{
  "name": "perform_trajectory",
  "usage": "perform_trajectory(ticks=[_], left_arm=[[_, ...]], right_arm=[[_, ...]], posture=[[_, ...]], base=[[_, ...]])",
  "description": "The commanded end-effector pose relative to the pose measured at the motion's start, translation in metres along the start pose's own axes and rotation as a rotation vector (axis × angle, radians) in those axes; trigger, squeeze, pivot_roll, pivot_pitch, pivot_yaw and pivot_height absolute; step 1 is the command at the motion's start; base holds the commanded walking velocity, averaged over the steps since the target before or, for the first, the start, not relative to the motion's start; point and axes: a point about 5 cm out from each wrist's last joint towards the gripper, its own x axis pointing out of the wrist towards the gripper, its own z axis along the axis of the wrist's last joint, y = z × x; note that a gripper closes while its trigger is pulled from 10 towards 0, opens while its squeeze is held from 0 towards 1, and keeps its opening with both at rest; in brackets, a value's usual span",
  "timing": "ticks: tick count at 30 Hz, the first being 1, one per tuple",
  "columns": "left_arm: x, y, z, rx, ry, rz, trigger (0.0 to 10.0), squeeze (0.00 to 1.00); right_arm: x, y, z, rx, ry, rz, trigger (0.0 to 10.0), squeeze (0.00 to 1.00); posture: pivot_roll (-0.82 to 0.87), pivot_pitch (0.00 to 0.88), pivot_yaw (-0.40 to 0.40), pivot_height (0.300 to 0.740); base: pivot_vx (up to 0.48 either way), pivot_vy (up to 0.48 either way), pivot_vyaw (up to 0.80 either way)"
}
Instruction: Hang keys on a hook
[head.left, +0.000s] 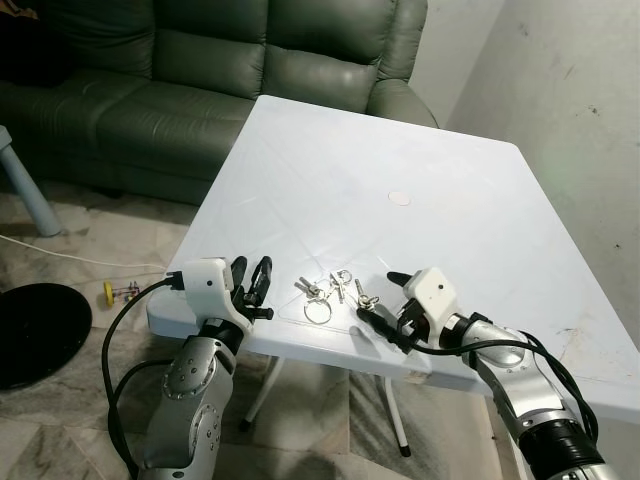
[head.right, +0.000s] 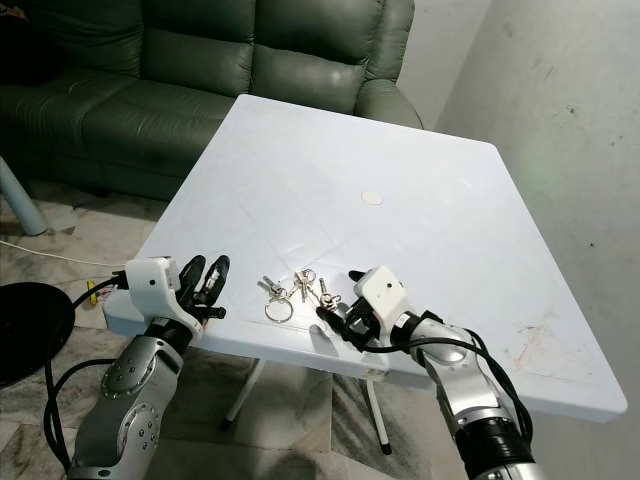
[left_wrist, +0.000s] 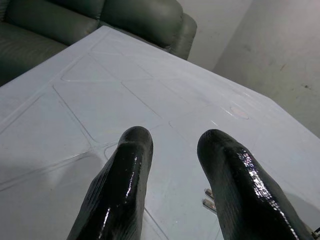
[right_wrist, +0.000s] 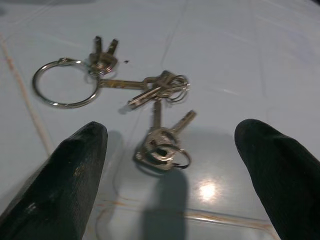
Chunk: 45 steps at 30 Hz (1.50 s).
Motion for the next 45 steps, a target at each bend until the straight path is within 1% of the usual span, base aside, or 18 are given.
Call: perform_trajectory(ticks=[1, 2, 3, 4, 5, 7, 8, 9, 10, 11, 13, 14, 18, 19, 20, 21, 28, 45], left_arm=[[0.0, -0.006, 0.0, -0.005, 0.002, -0.01, 10.0, 0.0], [-0.001, -0.007, 0.0, -0.005, 0.002, -0.01, 10.0, 0.0], [-0.001, -0.007, 0.0, -0.006, 0.003, -0.009, 10.0, 0.0], [-0.001, -0.007, 0.0, -0.007, 0.003, -0.008, 10.0, 0.0], [-0.001, -0.007, 0.0, -0.007, 0.002, -0.007, 10.0, 0.0], [-0.002, -0.007, 0.0, -0.009, 0.002, -0.007, 10.0, 0.0], [-0.002, -0.007, 0.0, -0.01, 0.003, -0.006, 10.0, 0.0], [-0.002, -0.007, 0.0, -0.012, 0.003, -0.005, 10.0, 0.0], [-0.002, -0.007, 0.0, -0.012, 0.003, -0.004, 10.0, 0.0], [-0.003, -0.007, 0.0, -0.012, 0.003, -0.004, 10.0, 0.0], [-0.003, -0.007, 0.0, -0.015, 0.003, -0.003, 10.0, 0.0], [-0.003, -0.007, 0.0, -0.015, 0.003, -0.002, 10.0, 0.0], [-0.003, -0.007, 0.0, -0.017, 0.004, 0.0, 10.0, 0.0], [-0.003, -0.007, 0.0, -0.017, 0.004, 0.001, 10.0, 0.0], [-0.003, -0.007, 0.0, -0.017, 0.004, 0.001, 10.0, 0.0], [-0.004, -0.007, 0.0, -0.018, 0.005, 0.004, 10.0, 0.0], [-0.004, -0.007, 0.0, -0.021, 0.005, 0.006, 10.0, 0.0], [-0.004, -0.007, 0.001, -0.023, 0.006, 0.01, 10.0, 0.0]], right_arm=[[0.001, 0.001, -0.001, -0.011, 0.01, 0.019, 10.0, 0.0], [0.002, 0.004, -0.001, -0.01, 0.003, 0.028, 10.0, 0.0], [0.003, 0.005, -0.001, -0.012, 0.001, 0.027, 8.6, 0.0], [0.004, 0.006, -0.001, -0.007, 0.004, 0.028, 9.0, 0.0], [0.005, 0.007, -0.001, 0.002, 0.003, 0.031, 5.9, 0.0], [0.006, 0.008, -0.002, 0.001, 0.012, 0.024, 5.5, 0.0], [0.006, 0.008, -0.002, 0.004, 0.014, 0.02, 4.6, 0.0], [0.007, 0.009, -0.003, 0.015, 0.02, 0.019, 3.1, 0.0], [0.008, 0.01, -0.003, 0.008, 0.022, 0.019, 3.8, 0.0], [0.008, 0.01, -0.003, 0.002, 0.029, 0.013, 2.9, 0.0], [0.009, 0.01, -0.004, 0.001, 0.04, 0.014, 2.9, 0.0], [0.009, 0.009, -0.004, 0.007, 0.038, 0.006, 0.2, 0.0], [0.011, 0.006, -0.004, 0.0, 0.057, -0.026, 0.0, 0.0], [0.011, 0.006, -0.004, -0.012, 0.064, -0.039, 0.9, 0.0], [0.011, 0.006, -0.004, -0.012, 0.064, -0.039, 0.9, 0.0], [0.012, 0.005, -0.005, -0.012, 0.078, -0.049, 0.0, 0.0], [0.011, 0.0, -0.006, -0.036, 0.096, -0.095, 0.0, 0.0], [0.01, -0.002, -0.007, -0.043, 0.101, -0.098, 0.0, 0.0]], posture=[[0.14, 0.062, -0.162, 0.74], [0.14, 0.063, -0.164, 0.74], [0.14, 0.063, -0.164, 0.74], [0.14, 0.064, -0.165, 0.74], [0.14, 0.064, -0.166, 0.74], [0.14, 0.065, -0.167, 0.74], [0.14, 0.066, -0.167, 0.74], [0.14, 0.067, -0.168, 0.74], [0.14, 0.067, -0.168, 0.74], [0.14, 0.067, -0.168, 0.74], [0.14, 0.067, -0.168, 0.74], [0.14, 0.072, -0.168, 0.74], [0.14, 0.074, -0.169, 0.74], [0.14, 0.075, -0.169, 0.74], [0.14, 0.075, -0.169, 0.74], [0.14, 0.075, -0.169, 0.74], [0.14, 0.079, -0.17, 0.74], [0.14, 0.083, -0.171, 0.74]], base=[[0.0, 0.0, 0.0], [0.0, 0.0, 0.0], [0.0, 0.0, 0.0], [0.0, 0.0, 0.0], [0.0, 0.0, 0.0], [0.0, 0.0, 0.0], [0.0, 0.0, 0.0], [0.0, 0.0, 0.0], [0.0, 0.0, 0.0], [0.0, 0.0, 0.0], [0.0, 0.0, 0.0], [0.0, 0.0, 0.0], [0.0, 0.0, 0.0], [0.0, 0.0, 0.0], [0.0, 0.0, 0.0], [0.0, 0.0, 0.0], [0.0, 0.0, 0.0], [0.0, 0.0, 0.0]])
